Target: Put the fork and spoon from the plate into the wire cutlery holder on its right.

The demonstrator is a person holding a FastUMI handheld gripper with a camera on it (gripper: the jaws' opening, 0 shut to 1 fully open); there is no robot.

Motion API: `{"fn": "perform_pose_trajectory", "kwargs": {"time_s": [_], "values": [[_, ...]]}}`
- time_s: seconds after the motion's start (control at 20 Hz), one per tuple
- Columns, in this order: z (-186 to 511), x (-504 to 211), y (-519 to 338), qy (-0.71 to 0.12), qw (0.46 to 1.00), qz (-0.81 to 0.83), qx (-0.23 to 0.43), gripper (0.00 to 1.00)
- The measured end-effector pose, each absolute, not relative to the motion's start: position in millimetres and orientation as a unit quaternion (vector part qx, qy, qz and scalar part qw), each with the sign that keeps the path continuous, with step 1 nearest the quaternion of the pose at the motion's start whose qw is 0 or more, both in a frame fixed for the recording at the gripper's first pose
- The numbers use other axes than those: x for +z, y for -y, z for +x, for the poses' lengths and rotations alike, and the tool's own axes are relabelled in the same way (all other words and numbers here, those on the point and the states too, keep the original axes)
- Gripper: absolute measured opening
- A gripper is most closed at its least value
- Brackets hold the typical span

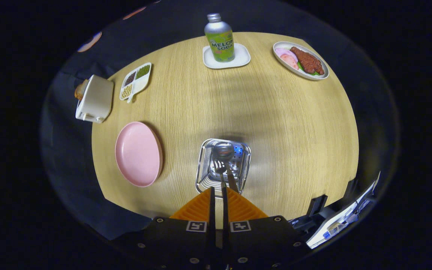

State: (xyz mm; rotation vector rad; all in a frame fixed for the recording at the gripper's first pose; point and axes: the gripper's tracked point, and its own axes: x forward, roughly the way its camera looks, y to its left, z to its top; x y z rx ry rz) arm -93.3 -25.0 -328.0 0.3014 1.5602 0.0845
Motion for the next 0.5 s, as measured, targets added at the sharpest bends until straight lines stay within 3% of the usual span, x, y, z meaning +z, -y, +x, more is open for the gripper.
{"fn": "perform_pose_trajectory", "kwargs": {"time_s": [0.25,0.5], "values": [[-45,-296,30,-0.590,0.796,0.134,0.024,0.13],[4,-247,27,-0.448,0.885,0.130,0.010,0.30]]}}
